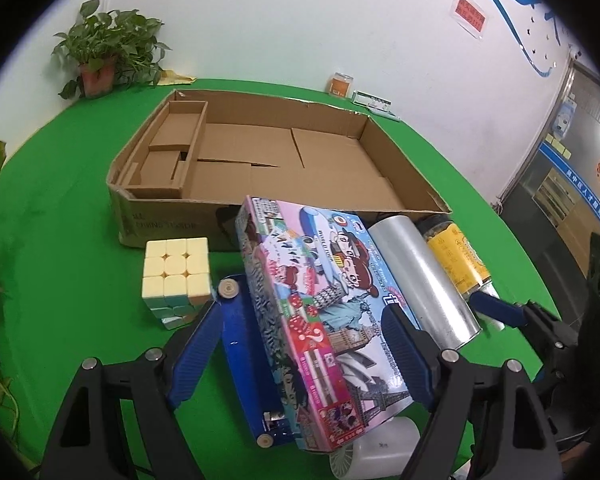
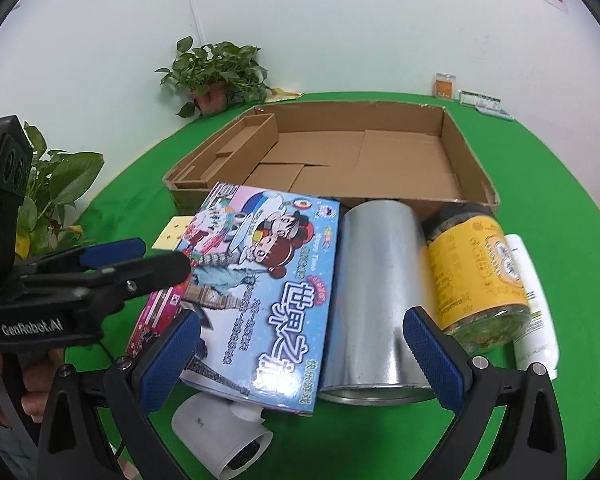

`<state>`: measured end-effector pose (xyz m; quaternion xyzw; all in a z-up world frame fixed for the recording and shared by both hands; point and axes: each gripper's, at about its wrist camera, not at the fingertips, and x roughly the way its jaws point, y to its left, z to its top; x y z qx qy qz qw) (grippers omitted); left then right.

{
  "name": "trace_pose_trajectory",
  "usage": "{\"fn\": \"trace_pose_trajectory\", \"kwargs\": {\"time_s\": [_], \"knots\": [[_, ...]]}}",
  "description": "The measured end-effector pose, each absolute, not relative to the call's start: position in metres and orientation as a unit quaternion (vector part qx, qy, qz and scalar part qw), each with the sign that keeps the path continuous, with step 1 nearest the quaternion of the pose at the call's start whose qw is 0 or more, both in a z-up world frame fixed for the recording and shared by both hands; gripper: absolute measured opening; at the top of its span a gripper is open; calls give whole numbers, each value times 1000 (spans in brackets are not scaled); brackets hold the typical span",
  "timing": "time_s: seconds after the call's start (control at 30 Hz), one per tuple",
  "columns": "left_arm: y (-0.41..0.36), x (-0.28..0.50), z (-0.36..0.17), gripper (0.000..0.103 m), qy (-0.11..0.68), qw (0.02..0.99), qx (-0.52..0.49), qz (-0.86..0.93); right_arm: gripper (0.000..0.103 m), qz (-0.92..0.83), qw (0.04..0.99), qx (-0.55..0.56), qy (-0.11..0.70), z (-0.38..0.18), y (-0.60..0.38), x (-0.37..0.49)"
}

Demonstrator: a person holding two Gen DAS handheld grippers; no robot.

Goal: Organize rigid objects
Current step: 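Move both grippers to the colourful printed game box, then grasp the game box between both grippers and lift it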

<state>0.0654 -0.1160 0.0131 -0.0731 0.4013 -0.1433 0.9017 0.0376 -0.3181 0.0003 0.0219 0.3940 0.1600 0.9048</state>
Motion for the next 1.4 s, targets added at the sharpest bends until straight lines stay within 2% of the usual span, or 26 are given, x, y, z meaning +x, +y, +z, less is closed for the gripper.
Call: {"fn": "trace_pose_trajectory", "kwargs": {"time_s": [0.17, 0.37, 0.8, 1.4], "knots": [[-110, 68, -1, 81, 419, 891, -83, -154, 102, 230, 891, 20, 392, -10, -301, 31], [-112, 81, -25, 76, 454, 863, -117, -187, 101, 239, 882, 11, 405, -22, -286, 39], [-92, 89, -40, 52, 470, 822, -205, -249, 103, 235, 878, 14, 417, -30, -270, 44], [-71, 77, -40, 51, 465, 825, -226, -227, 103, 239, 857, 8, 456, -33, -244, 61]]}}
